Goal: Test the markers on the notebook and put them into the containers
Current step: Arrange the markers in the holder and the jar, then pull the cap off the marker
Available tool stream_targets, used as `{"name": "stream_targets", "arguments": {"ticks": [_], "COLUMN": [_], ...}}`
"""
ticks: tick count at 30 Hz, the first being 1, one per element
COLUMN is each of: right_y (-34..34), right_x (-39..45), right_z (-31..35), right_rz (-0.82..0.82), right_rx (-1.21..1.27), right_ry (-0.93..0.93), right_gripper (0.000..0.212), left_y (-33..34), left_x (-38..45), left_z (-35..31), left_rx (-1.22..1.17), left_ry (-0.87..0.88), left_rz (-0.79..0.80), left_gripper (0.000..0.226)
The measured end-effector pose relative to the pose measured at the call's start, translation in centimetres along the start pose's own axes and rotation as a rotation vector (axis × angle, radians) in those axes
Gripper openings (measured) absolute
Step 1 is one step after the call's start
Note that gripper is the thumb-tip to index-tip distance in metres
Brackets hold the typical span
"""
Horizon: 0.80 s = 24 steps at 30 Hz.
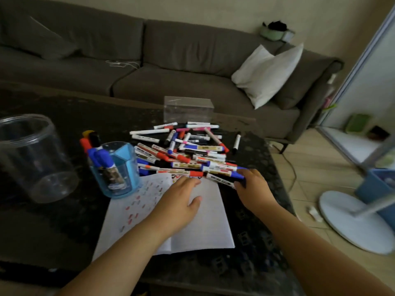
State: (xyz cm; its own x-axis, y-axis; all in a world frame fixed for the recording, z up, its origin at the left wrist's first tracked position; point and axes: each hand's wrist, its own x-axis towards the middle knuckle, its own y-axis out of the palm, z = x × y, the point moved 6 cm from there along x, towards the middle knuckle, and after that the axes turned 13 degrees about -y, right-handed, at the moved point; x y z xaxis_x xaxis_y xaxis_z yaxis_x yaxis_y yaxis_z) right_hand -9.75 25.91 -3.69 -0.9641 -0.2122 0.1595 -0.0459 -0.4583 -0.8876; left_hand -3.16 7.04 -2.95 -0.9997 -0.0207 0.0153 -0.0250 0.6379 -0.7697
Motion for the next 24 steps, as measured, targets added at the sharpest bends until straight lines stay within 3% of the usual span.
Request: {"name": "stream_targets", "arguments": {"ticks": [14, 21, 24], "right_y": [2.3, 1.1, -0.8], "right_x": [5.2, 4.8, 4.0], "right_z": [-4.6, -3.9, -2.7], "right_rz": [0.194, 0.134, 0.005], "right_rx": [-0.151, -0.221, -0.088], "right_ry": [0.079, -0.02, -0.075], "right_gripper": [0.048, 0.036, 0.03], "left_y": [3.0, 2.8, 2.3], "left_x": [1.5, 1.1, 0.7], "left_z": [-0.3, 0.4, 0.2], "left_rx": [-0.01, -0.046, -0.074], "left_ry": [-0.019, -0.039, -0.044], "left_rz": [0.058, 0.059, 0.04], "left_gripper": [0.039, 0.038, 0.037]}}
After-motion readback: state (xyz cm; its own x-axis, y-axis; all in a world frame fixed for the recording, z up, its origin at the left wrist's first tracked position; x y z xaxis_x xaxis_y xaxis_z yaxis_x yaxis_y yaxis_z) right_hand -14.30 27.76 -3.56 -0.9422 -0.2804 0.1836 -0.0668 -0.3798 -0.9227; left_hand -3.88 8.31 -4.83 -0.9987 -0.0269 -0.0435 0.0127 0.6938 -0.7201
